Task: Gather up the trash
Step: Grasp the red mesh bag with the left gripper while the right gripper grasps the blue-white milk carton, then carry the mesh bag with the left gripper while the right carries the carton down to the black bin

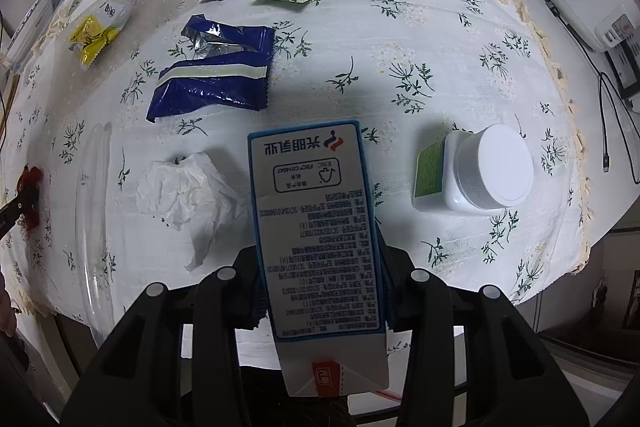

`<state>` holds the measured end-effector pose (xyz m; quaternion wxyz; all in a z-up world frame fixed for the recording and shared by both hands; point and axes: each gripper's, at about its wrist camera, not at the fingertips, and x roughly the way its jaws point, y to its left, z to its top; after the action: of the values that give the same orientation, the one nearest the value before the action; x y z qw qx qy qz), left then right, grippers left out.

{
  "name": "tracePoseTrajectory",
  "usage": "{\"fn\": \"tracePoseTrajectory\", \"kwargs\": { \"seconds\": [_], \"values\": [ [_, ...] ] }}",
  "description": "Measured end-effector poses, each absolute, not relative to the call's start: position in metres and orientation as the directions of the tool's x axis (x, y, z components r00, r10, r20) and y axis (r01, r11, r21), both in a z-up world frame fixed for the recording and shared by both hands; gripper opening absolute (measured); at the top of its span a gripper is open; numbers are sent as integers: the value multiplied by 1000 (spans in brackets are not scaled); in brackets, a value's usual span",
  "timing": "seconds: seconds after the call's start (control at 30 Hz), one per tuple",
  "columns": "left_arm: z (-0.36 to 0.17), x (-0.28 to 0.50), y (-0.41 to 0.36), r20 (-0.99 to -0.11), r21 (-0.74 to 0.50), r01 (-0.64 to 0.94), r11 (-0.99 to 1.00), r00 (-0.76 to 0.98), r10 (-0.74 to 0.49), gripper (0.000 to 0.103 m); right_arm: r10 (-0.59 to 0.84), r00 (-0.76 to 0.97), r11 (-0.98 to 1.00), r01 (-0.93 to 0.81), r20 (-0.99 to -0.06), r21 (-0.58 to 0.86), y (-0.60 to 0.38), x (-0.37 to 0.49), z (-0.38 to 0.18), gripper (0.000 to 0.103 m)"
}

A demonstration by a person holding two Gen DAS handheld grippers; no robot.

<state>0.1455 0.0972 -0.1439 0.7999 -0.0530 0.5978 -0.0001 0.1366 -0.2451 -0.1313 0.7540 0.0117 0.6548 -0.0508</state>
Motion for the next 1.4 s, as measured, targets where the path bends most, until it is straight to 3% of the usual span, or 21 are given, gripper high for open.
{"fn": "tracePoseTrajectory", "kwargs": {
  "seconds": [0.5, 0.87, 1.4],
  "values": [
    [-85, 116, 85, -917, -137, -11, 991, 378, -123, 18, -57, 244, 994, 108, -968, -31, -241, 112, -85, 40],
    [-43, 73, 47, -893, -133, -30, 991, 437, -107, 19, 17, 348, 999, 24, -937, 27, -242, 92, -38, 40],
    [-40, 11, -2, -894, -163, -59, 985, 432, -122, 19, 84, 382, 996, -71, -920, 61, -252, 38, -19, 40]
  ]
}}
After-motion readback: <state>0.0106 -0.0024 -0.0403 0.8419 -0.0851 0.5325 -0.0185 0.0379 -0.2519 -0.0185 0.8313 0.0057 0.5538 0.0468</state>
